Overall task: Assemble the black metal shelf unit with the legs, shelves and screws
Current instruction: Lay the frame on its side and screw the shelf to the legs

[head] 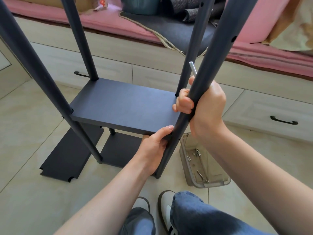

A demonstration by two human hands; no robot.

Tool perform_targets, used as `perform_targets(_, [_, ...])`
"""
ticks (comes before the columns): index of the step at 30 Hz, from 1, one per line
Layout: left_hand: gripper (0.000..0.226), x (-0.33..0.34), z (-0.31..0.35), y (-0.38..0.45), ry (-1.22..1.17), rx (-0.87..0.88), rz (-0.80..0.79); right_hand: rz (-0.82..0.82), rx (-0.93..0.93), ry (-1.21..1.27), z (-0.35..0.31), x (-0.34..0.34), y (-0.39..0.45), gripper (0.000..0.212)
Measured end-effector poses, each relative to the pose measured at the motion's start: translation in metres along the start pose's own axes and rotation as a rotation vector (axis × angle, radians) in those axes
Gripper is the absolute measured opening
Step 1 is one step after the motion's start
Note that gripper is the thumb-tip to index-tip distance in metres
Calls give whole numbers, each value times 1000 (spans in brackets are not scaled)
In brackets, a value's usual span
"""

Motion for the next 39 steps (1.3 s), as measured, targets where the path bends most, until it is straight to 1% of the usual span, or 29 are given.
perform_targets(2, [32, 0, -1, 0, 20, -3, 8, 5, -5, 17, 3, 0, 2, 40])
perform_targets(8, [32, 2, -2, 0, 47, 9, 4, -24, -51, 28, 9, -1, 7, 25])
perform_targets(15, [29, -1, 0, 0, 25, 27, -7, 6, -97, 27, 11, 0, 11, 27])
perform_targets(17, [34, -2, 0, 0, 50, 36, -28, 21, -104, 21, 11, 0, 12, 27])
perform_targets(19, [45, -2, 0, 2, 51, 51, -47, 27, -112, 26, 11, 0, 14, 26])
perform_targets(21, [56, -3, 1, 3, 2, 88, -34, 44, -122, 20, 12, 1, 13, 21])
perform_targets(24, [60, -1, 2, 2, -74, 118, -35, 95, -172, 8, 13, 5, 9, 13])
perform_targets(29, [38, -2, 0, -2, -2, 58, -16, 148, -201, 25, 16, 9, 6, 14])
perform_targets(34, [46, -2, 0, -1, -15, 49, 39, 132, -200, 23, 15, 8, 5, 14])
perform_targets(39, [42, 0, 0, -3, 12, 34, 29, 78, -160, 34, 14, 6, 6, 13])
Point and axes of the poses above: each hand's wrist, its own y-axis towards the middle knuckle, its own x-axis out of the palm, z = x × y, the point moved 3 cm from there along y, towards the middle knuckle, and after that the axes turned 5 degrees about -x, right-handed, at the moved point
